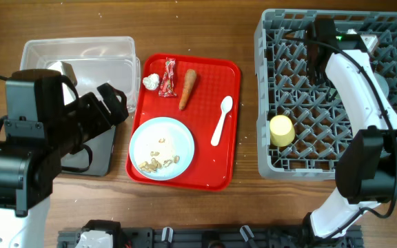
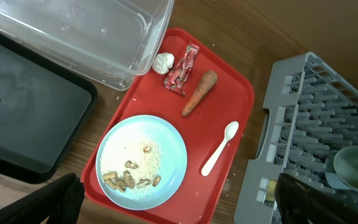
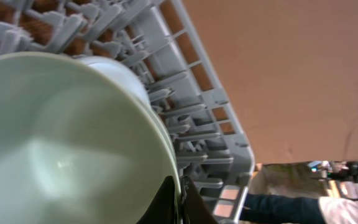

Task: Sort waste into correct bins and load items into the dishwasher rack
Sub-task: 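Lift the mint bowl with the right gripper into the dish rack, then lower the mint bowl upside down in the rack and release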

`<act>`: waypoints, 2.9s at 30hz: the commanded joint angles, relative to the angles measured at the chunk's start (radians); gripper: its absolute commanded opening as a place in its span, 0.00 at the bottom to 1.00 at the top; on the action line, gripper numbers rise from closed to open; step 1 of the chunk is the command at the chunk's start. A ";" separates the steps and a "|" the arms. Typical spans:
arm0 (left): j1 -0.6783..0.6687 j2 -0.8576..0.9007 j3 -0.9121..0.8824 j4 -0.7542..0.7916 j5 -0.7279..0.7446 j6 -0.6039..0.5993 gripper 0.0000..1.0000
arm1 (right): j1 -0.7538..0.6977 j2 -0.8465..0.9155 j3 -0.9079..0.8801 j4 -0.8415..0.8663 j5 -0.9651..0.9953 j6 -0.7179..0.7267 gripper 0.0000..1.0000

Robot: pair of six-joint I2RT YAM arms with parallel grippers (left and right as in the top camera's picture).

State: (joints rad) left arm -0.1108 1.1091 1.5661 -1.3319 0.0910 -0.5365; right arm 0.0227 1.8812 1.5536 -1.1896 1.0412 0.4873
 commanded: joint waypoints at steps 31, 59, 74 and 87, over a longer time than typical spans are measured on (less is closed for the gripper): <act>0.006 0.000 0.005 0.003 -0.003 0.001 1.00 | 0.135 0.087 -0.010 0.076 0.233 -0.222 0.04; 0.006 0.000 0.005 0.003 -0.003 0.001 1.00 | 0.220 0.105 -0.090 -0.002 0.017 -0.197 0.04; 0.006 0.000 0.005 0.003 -0.003 0.001 1.00 | 0.377 0.105 -0.082 -0.041 -0.008 -0.195 0.45; 0.006 0.000 0.005 0.003 -0.003 0.001 1.00 | 0.322 -0.253 0.022 0.067 -0.636 -0.137 0.04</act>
State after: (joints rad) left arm -0.1108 1.1091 1.5661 -1.3323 0.0910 -0.5365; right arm 0.3916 1.7260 1.5478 -1.1641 0.7033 0.3374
